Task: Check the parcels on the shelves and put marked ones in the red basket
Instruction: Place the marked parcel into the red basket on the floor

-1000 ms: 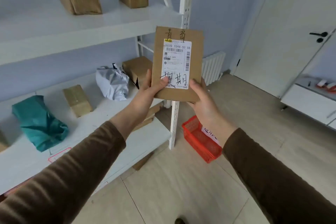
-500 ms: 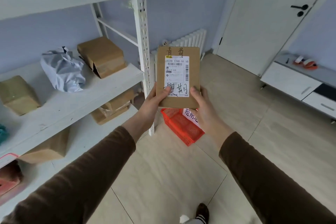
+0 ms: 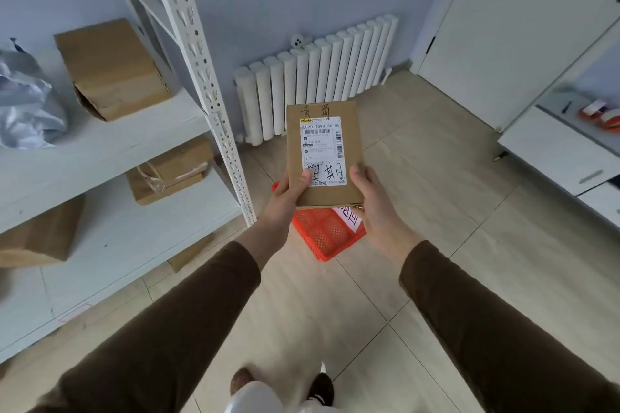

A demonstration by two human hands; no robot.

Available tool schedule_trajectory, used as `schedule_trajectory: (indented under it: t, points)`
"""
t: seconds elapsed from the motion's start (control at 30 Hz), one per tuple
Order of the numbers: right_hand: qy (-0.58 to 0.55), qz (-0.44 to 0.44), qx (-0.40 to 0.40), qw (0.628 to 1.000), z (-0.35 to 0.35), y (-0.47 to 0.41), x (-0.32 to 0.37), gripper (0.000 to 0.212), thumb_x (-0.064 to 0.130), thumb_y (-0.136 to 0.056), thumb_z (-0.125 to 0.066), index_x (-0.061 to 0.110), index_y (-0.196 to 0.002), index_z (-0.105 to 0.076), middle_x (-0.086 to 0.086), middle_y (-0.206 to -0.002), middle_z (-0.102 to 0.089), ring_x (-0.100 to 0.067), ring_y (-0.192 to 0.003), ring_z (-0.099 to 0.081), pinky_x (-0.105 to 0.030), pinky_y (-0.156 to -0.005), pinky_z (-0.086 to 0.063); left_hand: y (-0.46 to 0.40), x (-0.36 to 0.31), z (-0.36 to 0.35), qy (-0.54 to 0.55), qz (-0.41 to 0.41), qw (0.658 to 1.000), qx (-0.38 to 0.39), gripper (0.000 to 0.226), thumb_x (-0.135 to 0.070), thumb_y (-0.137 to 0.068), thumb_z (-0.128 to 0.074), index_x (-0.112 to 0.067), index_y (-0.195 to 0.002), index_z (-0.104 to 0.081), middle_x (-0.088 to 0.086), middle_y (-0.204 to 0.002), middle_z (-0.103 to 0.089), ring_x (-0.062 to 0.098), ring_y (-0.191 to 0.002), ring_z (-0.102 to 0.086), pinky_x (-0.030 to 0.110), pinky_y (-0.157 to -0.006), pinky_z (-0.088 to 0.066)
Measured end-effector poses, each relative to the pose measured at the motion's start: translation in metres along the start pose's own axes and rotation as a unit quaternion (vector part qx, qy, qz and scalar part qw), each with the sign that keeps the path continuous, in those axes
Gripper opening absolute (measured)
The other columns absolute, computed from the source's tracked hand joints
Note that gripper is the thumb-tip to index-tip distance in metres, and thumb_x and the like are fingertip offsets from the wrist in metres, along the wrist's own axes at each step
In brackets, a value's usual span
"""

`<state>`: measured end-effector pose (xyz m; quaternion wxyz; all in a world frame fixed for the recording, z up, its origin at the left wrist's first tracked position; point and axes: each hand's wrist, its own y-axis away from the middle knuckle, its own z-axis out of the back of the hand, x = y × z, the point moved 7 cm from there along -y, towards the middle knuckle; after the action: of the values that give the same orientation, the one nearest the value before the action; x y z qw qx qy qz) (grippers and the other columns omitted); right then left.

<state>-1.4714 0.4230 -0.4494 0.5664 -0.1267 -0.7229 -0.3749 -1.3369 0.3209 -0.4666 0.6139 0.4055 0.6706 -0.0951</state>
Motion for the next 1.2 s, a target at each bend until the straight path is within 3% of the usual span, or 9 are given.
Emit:
schedule_trajectory:
  t: [0.13,0.37,0.5,0.63,0.73,0.83,0.93,1.0,1.2]
  points:
    - [0.018,-0.033,-0.002,0.999,0.01,-0.043,-0.011,0.039,0.052,-0.1,-0.054,0.036,-0.136,-0.055,0.008,-0.121,-0.071,-0.012,-0.115,-0.064,-0.044,-0.106,-0.045,-0.04,0.018,-0.006,0.017,0.022,1.0,-0.007,0.045,-0.057,-0.094,-0.062,-0.043,-0.136,-0.058,-0.016,-0.131,-0.07,0.005,-0.125,-0.061,0.023,-0.099,-0.043]
    - [0.04,-0.084,0.012,0.996,0.013,-0.128,-0.032,0.024,0.05,-0.103,-0.049,0.036,-0.12,-0.058,0.011,-0.11,-0.071,-0.006,-0.099,-0.065,-0.031,-0.079,-0.047,-0.126,0.059,0.009,0.042,0.068,0.995,-0.056,0.088,-0.068,-0.073,-0.078,-0.032,-0.147,-0.046,-0.005,-0.138,-0.065,0.016,-0.127,-0.062,0.039,-0.113,-0.045]
    - [0.044,-0.115,0.0,0.992,0.023,-0.174,-0.053,0.05,0.054,-0.098,-0.057,0.026,-0.139,-0.05,0.001,-0.123,-0.069,-0.015,-0.111,-0.065,-0.046,-0.104,-0.047,-0.167,0.082,0.01,0.074,0.102,0.988,-0.089,0.07,-0.05,-0.089,-0.074,-0.023,-0.144,-0.04,0.001,-0.132,-0.064,0.019,-0.12,-0.064,0.033,-0.098,-0.052]
    - [0.055,-0.155,-0.001,0.986,0.039,-0.218,-0.081,0.048,0.055,-0.095,-0.061,0.026,-0.132,-0.049,-0.003,-0.117,-0.069,-0.021,-0.11,-0.065,-0.051,-0.109,-0.046,-0.197,0.107,0.002,0.099,0.128,0.978,-0.129,0.058,-0.045,-0.095,-0.068,-0.02,-0.14,-0.042,-0.003,-0.118,-0.066,0.012,-0.102,-0.066,0.026,-0.079,-0.052]
    - [0.062,-0.182,0.019,0.981,0.052,-0.253,-0.101,0.041,0.056,-0.094,-0.064,0.029,-0.121,-0.051,-0.005,-0.12,-0.07,-0.026,-0.116,-0.065,-0.054,-0.112,-0.044,-0.222,0.132,-0.008,0.119,0.135,0.971,-0.156,0.063,-0.046,-0.094,-0.069,-0.022,-0.146,-0.044,0.0,-0.125,-0.068,0.015,-0.108,-0.066,0.028,-0.084,-0.051]
    - [0.086,-0.203,0.062,0.973,0.067,-0.286,-0.114,0.041,0.054,-0.098,-0.058,0.025,-0.126,-0.051,-0.002,-0.118,-0.069,-0.019,-0.11,-0.065,-0.045,-0.106,-0.046,-0.248,0.164,-0.019,0.148,0.133,0.963,-0.182,0.07,-0.051,-0.088,-0.076,-0.023,-0.147,-0.049,0.001,-0.131,-0.07,0.018,-0.116,-0.068,0.034,-0.097,-0.054]
    - [0.123,-0.21,0.107,0.964,0.082,-0.319,-0.13,0.036,0.051,-0.103,-0.05,0.026,-0.129,-0.052,0.005,-0.118,-0.066,-0.006,-0.102,-0.061,-0.038,-0.097,-0.04,-0.274,0.2,-0.031,0.162,0.143,0.956,-0.201,0.079,-0.062,-0.074,-0.081,-0.035,-0.143,-0.054,-0.002,-0.132,-0.071,0.022,-0.122,-0.067,0.045,-0.111,-0.049]
    - [0.158,-0.217,0.142,0.953,0.092,-0.344,-0.151,0.036,0.056,-0.103,-0.046,0.034,-0.13,-0.052,0.008,-0.126,-0.064,-0.006,-0.11,-0.058,-0.037,-0.099,-0.038,-0.293,0.234,-0.036,0.18,0.161,0.945,-0.221,0.08,-0.07,-0.066,-0.084,-0.047,-0.138,-0.058,-0.005,-0.132,-0.071,0.025,-0.126,-0.064,0.051,-0.114,-0.044]
    - [0.18,-0.246,0.167,0.938,0.108,-0.404,-0.238,0.048,0.061,-0.1,-0.048,0.037,-0.14,-0.055,0.005,-0.135,-0.063,-0.017,-0.128,-0.056,-0.04,-0.107,-0.044,-0.337,0.319,-0.04,0.249,0.179,0.913,-0.27,0.061,-0.052,-0.084,-0.079,-0.048,-0.139,-0.054,0.004,-0.126,-0.073,0.032,-0.114,-0.071,0.057,-0.099,-0.056]
